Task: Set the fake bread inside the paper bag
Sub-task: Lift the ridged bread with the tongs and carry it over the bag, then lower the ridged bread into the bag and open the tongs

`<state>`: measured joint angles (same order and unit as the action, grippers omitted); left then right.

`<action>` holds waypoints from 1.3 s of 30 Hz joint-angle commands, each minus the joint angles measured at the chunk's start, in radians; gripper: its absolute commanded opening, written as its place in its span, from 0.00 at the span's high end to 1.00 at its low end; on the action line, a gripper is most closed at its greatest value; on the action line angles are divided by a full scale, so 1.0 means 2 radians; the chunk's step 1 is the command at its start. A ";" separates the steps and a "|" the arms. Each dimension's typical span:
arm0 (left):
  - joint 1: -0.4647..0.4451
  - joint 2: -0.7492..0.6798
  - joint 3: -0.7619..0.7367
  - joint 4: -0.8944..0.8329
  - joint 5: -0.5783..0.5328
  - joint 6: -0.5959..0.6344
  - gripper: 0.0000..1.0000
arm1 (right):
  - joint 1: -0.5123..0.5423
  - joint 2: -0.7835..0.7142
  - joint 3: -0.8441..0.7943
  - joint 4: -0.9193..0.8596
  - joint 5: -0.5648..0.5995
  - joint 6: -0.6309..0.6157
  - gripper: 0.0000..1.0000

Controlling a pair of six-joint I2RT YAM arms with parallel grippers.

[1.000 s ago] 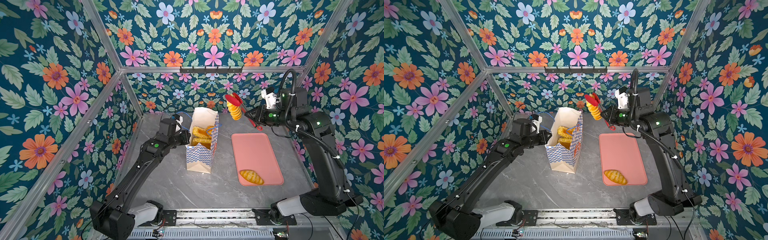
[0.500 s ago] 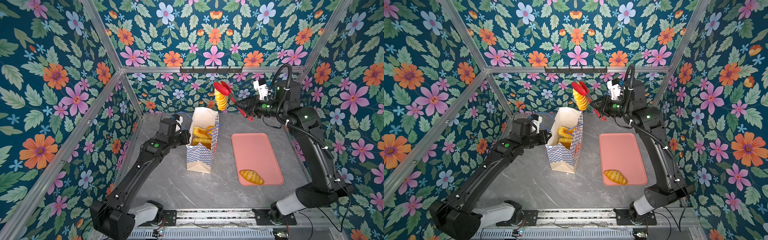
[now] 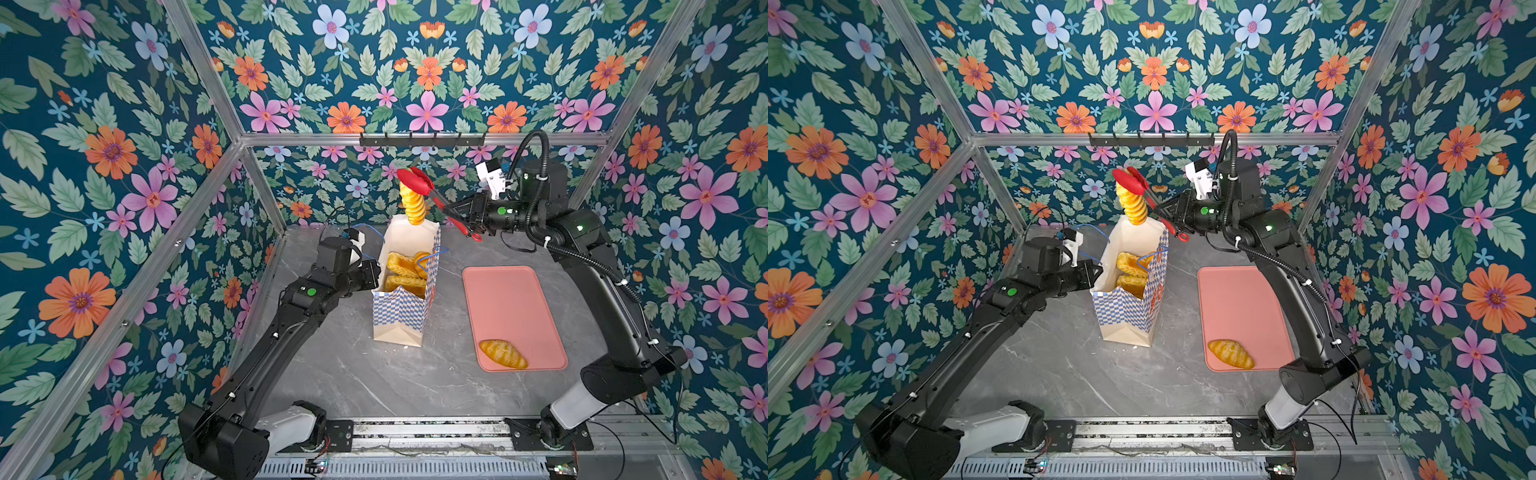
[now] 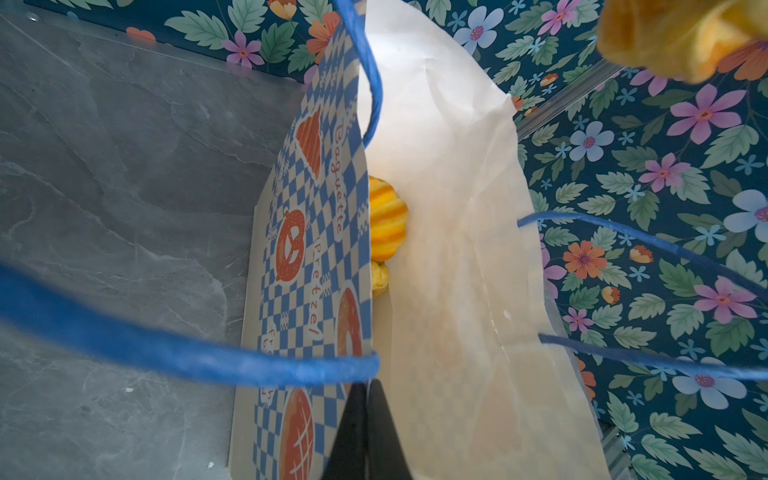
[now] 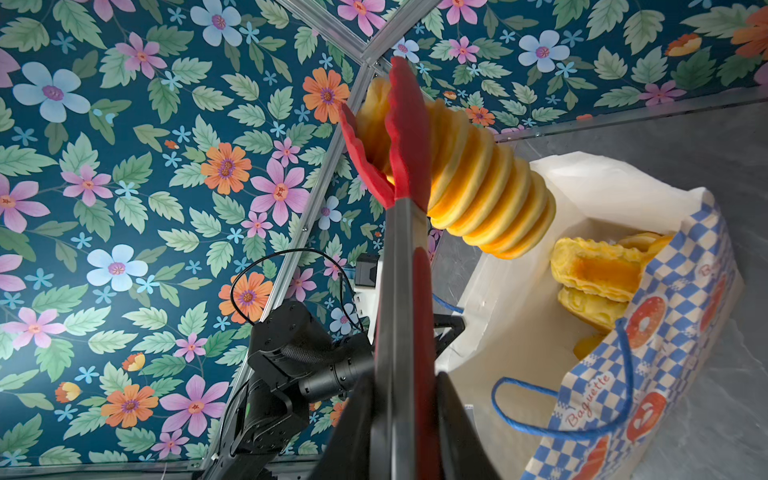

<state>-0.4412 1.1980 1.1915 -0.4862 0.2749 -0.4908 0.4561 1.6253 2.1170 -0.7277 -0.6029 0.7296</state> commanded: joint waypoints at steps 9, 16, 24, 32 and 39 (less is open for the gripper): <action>0.000 -0.005 -0.003 0.008 -0.001 0.001 0.96 | 0.009 -0.001 -0.038 0.039 -0.001 0.000 0.86; 0.000 -0.007 -0.004 0.009 0.000 -0.001 0.96 | 0.009 -0.003 -0.078 0.050 -0.002 -0.001 0.86; 0.000 -0.007 -0.007 0.011 0.000 0.000 0.96 | 0.019 -0.002 -0.111 0.037 0.021 -0.016 0.84; 0.000 -0.007 -0.010 0.014 0.001 -0.001 0.96 | 0.026 0.008 -0.111 -0.009 0.051 -0.045 0.74; 0.000 -0.009 -0.011 0.014 0.000 -0.002 0.96 | 0.037 0.012 -0.097 -0.039 0.074 -0.064 0.59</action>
<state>-0.4412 1.1854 1.1709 -0.4820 0.2741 -0.4919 0.5251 1.6527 1.9049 -0.8078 -0.4763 0.6376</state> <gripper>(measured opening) 0.050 0.407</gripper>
